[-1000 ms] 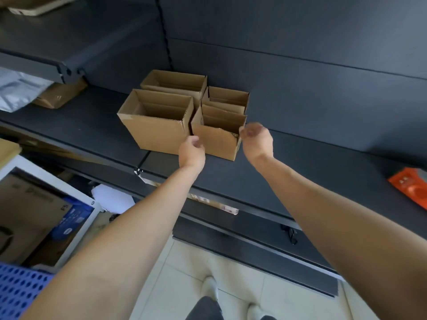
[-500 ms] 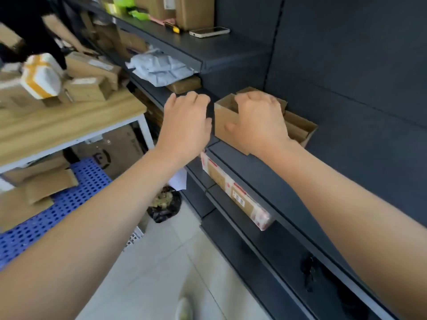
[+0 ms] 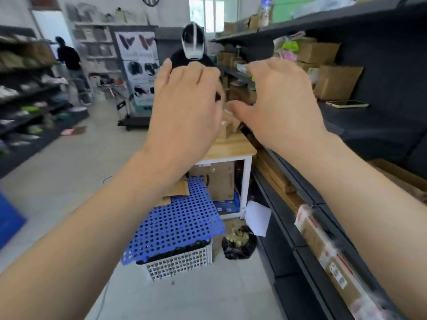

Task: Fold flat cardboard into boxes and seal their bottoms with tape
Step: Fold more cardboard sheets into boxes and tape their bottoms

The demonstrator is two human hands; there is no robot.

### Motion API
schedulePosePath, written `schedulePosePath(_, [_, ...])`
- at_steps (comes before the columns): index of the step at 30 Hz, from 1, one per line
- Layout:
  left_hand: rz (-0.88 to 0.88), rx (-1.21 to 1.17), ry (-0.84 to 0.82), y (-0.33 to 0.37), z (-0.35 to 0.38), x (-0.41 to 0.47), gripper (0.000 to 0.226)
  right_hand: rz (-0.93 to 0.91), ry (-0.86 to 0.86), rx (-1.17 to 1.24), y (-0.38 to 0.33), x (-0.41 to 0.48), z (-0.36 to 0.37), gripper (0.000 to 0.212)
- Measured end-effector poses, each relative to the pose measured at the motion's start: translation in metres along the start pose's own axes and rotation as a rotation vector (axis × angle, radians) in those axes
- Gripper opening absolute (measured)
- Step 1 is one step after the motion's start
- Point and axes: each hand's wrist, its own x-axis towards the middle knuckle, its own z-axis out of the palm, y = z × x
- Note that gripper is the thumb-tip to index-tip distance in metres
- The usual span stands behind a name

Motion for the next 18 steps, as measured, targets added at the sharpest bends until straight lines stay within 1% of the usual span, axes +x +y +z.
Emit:
schedulePosePath(2, [-0.005, 0.067, 0.023, -0.036, -0.018, -0.005, 0.036, -0.032, 0.027, 0.032, -0.038, 0.013, 0.005, 0.054])
schedulePosePath(5, [-0.030, 0.149, 0.043, -0.085, -0.038, -0.015, 0.041, -0.076, 0.063, 0.083, -0.088, 0.028, 0.017, 0.052])
schedulePosePath(9, [-0.094, 0.183, 0.041, -0.135, -0.047, -0.031, 0.039, -0.111, 0.065, 0.123, -0.135, 0.042, 0.043, 0.051])
schedulePosePath(13, [-0.153, 0.217, -0.021, -0.177, -0.034, -0.045, 0.041, -0.149, 0.004, 0.162, -0.162, 0.057, 0.078, 0.052])
schedulePosePath(16, [-0.195, 0.230, -0.047, -0.201, -0.010, -0.050, 0.039, -0.171, -0.055, 0.183, -0.167, 0.074, 0.112, 0.050])
schedulePosePath(18, [-0.228, 0.243, -0.069, -0.215, 0.012, -0.050, 0.038, -0.183, -0.093, 0.198, -0.166, 0.087, 0.139, 0.055])
